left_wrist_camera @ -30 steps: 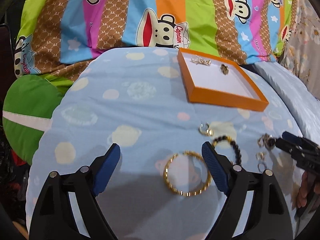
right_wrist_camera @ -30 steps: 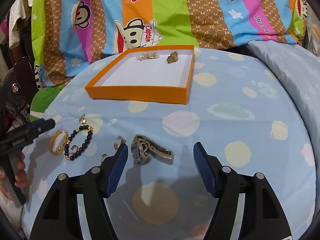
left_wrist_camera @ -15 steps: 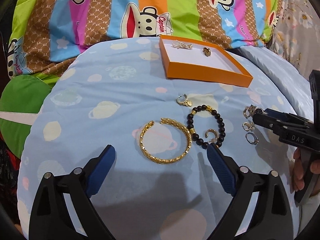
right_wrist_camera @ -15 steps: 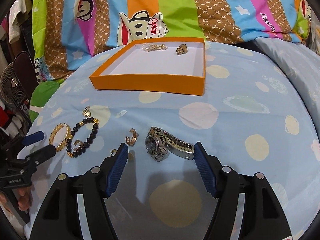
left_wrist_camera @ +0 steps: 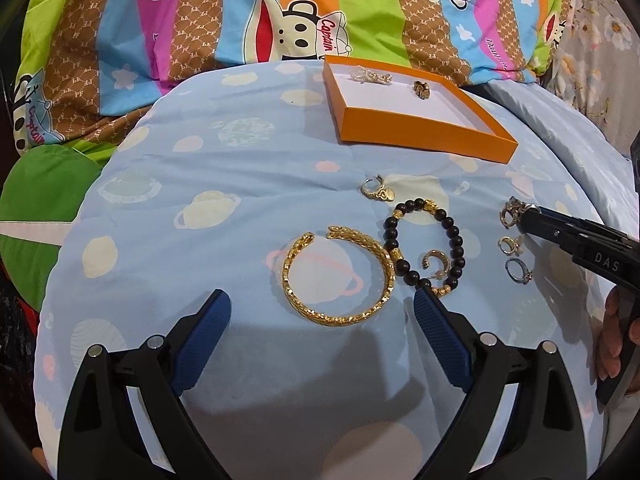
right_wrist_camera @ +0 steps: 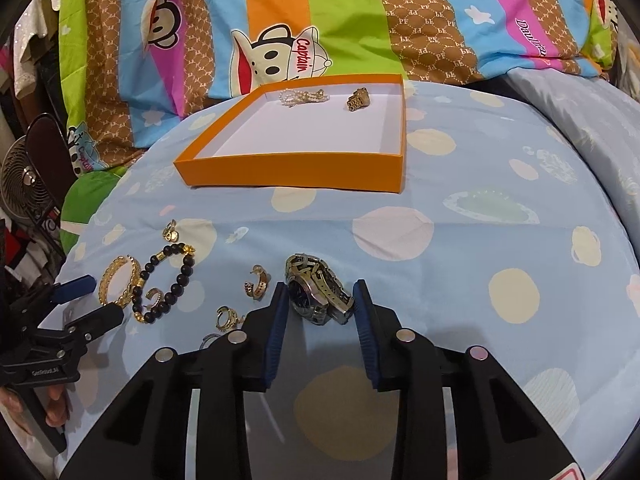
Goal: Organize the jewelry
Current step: 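Close the right tool on the silver watch band, then grasp the gold twisted bangle with the left tool while the right tool lifts the silver watch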
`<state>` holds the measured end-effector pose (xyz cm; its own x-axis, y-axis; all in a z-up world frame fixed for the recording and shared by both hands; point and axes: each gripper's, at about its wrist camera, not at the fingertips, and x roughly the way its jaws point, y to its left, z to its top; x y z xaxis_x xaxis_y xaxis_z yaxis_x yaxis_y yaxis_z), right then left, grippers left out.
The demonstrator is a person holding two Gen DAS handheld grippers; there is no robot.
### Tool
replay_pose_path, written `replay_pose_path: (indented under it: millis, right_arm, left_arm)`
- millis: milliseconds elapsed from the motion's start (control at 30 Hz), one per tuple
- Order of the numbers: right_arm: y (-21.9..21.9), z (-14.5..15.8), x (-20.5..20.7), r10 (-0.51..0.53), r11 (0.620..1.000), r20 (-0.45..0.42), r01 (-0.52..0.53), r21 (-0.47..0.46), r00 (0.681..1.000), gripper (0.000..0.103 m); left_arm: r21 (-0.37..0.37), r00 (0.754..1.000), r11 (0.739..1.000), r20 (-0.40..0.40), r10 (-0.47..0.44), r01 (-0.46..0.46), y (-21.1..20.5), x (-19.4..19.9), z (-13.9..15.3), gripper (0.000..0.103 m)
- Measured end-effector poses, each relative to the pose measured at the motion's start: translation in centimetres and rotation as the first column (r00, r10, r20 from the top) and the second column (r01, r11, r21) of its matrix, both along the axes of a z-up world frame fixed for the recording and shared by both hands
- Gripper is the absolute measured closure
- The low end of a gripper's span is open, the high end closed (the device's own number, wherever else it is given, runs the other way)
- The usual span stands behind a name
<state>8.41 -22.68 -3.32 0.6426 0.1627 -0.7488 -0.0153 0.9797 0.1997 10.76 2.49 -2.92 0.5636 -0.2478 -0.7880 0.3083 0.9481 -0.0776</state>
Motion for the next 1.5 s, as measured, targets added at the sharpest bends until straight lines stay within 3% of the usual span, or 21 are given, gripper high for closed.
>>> replay_pose_path:
  millis: [133, 333, 600, 767, 1233, 1367, 1500]
  right_arm:
    - [0.4, 0.2, -0.3, 0.001, 1.000, 0.009, -0.001, -0.018, 1.000, 0.078]
    - [0.3, 0.2, -0.3, -0.003, 1.000, 0.008, 0.003, -0.006, 1.000, 0.079]
    - [0.2, 0.2, -0.3, -0.006, 1.000, 0.009, 0.006, -0.005, 1.000, 0.079]
    - [0.2, 0.3, -0.4, -0.009, 1.000, 0.016, 0.009, -0.001, 1.000, 0.079]
    - [-0.3, 2.1, -1.7, -0.024, 0.999, 0.083, 0.022, 0.025, 0.996, 0.083]
    - [0.0, 3.4, -2.6, -0.026, 0.999, 0.117, 0.023, 0.029, 0.993, 0.093]
    - [0.1, 4.4, -3.2, -0.019, 0.999, 0.138, 0.014, 0.033, 0.990, 0.093]
  left_arm:
    - [-0.002, 1.000, 1.000, 0.002, 0.018, -0.018, 0.3, 0.2, 0.0, 0.013]
    - [0.023, 1.000, 0.999, 0.015, 0.026, -0.027, 0.1, 0.3, 0.0, 0.027]
    - [0.056, 1.000, 0.998, 0.021, -0.005, 0.003, -1.0, 0.7, 0.0, 0.029]
    - [0.048, 1.000, 0.999, 0.031, 0.003, -0.005, -0.8, 0.7, 0.2, 0.047]
    - [-0.006, 0.997, 1.000, 0.078, 0.013, -0.012, 0.2, -0.2, 1.6, 0.047]
    - [-0.058, 0.996, 0.998, 0.085, 0.033, -0.029, 1.1, -0.5, 3.0, 0.047]
    - [-0.064, 0.995, 0.997, 0.090, 0.038, -0.032, 1.4, -0.8, 3.8, 0.047]
